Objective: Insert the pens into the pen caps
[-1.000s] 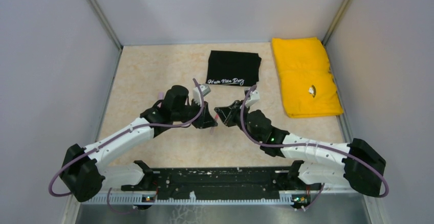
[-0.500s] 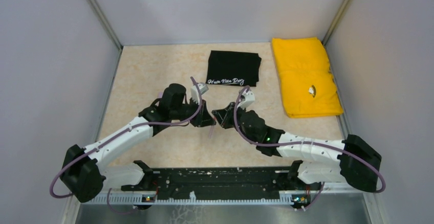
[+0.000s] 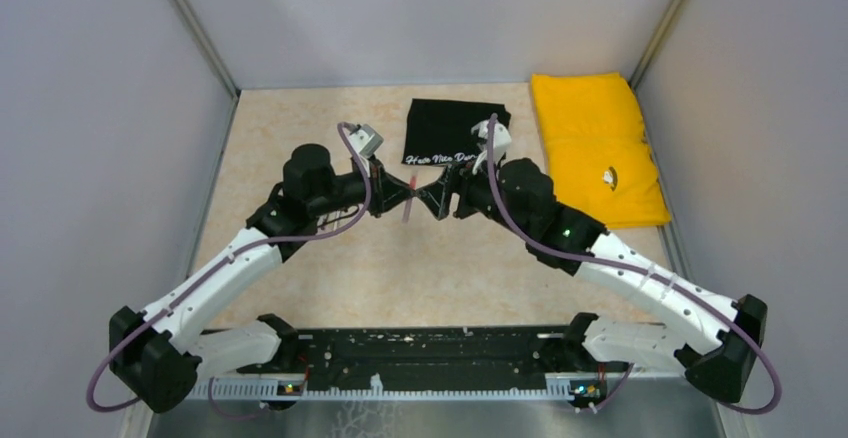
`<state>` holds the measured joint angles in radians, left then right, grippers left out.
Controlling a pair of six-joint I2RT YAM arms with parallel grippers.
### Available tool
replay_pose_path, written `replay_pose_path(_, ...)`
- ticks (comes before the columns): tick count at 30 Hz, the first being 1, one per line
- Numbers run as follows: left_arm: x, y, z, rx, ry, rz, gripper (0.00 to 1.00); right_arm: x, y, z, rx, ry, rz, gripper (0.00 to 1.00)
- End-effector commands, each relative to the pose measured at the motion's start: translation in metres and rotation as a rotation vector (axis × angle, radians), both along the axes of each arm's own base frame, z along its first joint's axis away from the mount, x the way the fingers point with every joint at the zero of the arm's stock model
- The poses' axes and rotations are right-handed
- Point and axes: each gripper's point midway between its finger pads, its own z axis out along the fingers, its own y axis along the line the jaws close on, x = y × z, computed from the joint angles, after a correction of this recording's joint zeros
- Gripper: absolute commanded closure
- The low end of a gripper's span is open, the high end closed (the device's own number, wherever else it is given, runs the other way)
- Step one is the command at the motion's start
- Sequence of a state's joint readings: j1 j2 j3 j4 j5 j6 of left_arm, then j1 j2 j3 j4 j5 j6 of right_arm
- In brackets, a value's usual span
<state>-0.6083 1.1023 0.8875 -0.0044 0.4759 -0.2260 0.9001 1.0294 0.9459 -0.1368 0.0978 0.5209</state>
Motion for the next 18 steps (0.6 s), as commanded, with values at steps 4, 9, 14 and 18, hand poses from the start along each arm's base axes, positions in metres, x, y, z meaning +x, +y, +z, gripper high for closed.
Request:
replay_pose_path(4, 0.014, 0.024, -0.026, 0.183, -0.022, 0.103, 1.00, 0.006, -0.027, 0.030, -0.142, -0.146, -0.037, 0.31)
replay_pose_path(9, 0.033, 0.042, -0.052, 0.329, 0.022, 0.211, 1.00, 0.012, -0.034, -0.028, -0.215, -0.026, -0.108, 0.31)
replay_pose_path(14, 0.051, 0.059, -0.075, 0.468, 0.056, 0.292, 1.00, 0.012, -0.035, -0.066, -0.256, 0.062, -0.132, 0.30)
replay_pose_path(18, 0.065, 0.077, -0.115, 0.601, 0.184, 0.336, 1.00, 0.010, -0.031, -0.077, -0.274, 0.084, -0.111, 0.30)
